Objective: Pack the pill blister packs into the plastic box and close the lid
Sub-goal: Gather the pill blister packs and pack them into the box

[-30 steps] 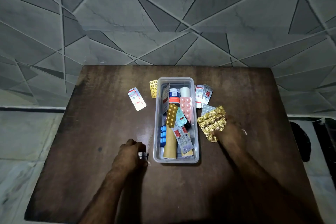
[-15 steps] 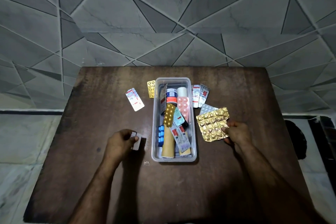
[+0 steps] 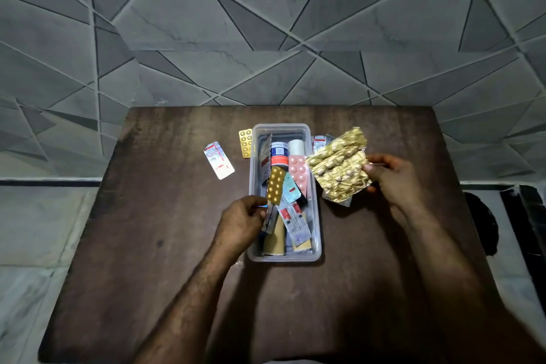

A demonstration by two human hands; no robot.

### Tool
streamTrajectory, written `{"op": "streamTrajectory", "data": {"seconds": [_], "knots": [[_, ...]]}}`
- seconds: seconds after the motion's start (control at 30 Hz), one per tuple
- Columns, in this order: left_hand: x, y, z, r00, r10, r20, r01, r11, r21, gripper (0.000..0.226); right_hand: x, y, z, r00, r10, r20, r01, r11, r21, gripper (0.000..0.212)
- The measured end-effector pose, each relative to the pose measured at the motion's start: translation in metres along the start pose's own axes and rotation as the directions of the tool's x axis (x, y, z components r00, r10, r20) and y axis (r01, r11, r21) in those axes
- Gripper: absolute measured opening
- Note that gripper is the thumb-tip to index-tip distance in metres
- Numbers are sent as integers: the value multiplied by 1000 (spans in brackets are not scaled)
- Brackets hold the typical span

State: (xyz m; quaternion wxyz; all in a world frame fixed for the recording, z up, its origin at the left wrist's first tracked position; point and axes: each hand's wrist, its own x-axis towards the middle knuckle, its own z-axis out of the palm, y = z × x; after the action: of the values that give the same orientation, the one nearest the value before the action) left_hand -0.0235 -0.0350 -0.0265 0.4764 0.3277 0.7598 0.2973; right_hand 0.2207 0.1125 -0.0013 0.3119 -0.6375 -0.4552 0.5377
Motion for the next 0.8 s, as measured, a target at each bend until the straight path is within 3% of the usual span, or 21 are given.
{"op": "streamTrajectory", "data": {"seconds": [0.13, 0.23, 0.47, 0.7, 0.8], "knots": [[-3, 1, 1, 1000, 19, 1, -19, 995, 101, 31, -10, -5, 29, 985, -62, 163, 84, 988, -131, 17], [-4, -1, -3, 1000, 0, -11, 1, 997, 80, 29, -16, 1, 47, 961, -61, 268, 131, 959, -252, 15], [-3, -7, -11, 992, 2, -129, -5, 1000, -23, 28, -26, 8, 75, 904, -64, 423, 313, 773, -552, 18], [-2, -10, -14, 951, 104, -291, -74, 991, 112, 17, -36, 7, 96, 869, -24, 495, 411, 591, -694, 25], [1, -15, -15, 951, 71, -302, -50, 996, 78, 18, -37, 6, 93, 851, -113, 513, 471, 596, -650, 27]]}}
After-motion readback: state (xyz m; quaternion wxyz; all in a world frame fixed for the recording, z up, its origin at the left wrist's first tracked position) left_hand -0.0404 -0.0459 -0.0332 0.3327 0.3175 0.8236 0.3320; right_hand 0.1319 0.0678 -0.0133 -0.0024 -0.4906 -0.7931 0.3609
